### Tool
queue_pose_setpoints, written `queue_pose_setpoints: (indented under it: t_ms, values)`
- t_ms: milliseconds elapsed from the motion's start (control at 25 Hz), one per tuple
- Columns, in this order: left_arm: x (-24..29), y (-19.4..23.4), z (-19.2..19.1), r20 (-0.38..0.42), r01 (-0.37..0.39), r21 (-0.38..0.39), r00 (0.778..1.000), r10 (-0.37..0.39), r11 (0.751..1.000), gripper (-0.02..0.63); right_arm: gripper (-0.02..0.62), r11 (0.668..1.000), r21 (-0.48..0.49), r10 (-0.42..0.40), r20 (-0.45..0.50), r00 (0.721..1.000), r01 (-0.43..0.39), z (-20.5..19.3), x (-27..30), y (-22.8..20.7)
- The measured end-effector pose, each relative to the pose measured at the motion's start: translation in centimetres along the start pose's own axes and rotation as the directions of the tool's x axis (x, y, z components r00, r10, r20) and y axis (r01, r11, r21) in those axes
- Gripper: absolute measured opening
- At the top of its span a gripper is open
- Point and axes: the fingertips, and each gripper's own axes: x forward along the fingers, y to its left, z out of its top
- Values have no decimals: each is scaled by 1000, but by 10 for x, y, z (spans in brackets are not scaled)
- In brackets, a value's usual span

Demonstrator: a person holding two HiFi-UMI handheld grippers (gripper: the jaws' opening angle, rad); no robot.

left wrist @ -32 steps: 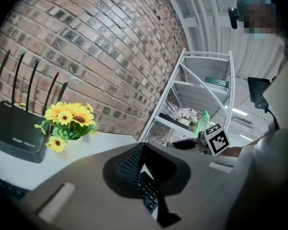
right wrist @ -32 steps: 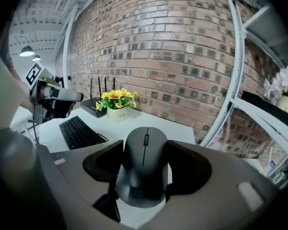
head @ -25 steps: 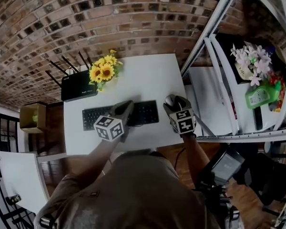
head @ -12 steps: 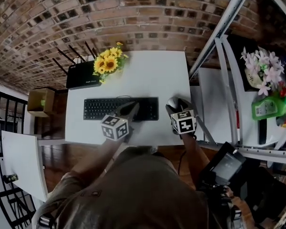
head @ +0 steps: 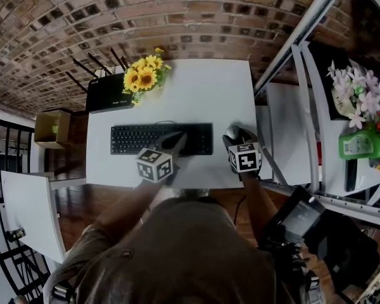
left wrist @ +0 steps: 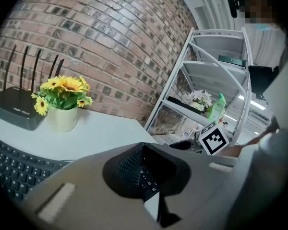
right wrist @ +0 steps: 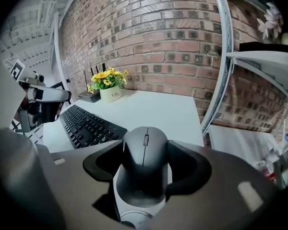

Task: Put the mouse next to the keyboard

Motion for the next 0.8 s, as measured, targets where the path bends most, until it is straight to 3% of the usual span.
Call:
queue_pose_setpoints:
  t_ms: [800]
  values:
    - [-4, 20, -20, -54, -30, -67, 998, 26, 997, -8, 304, 997, 73, -10, -128, 992, 19, -40, 48, -3]
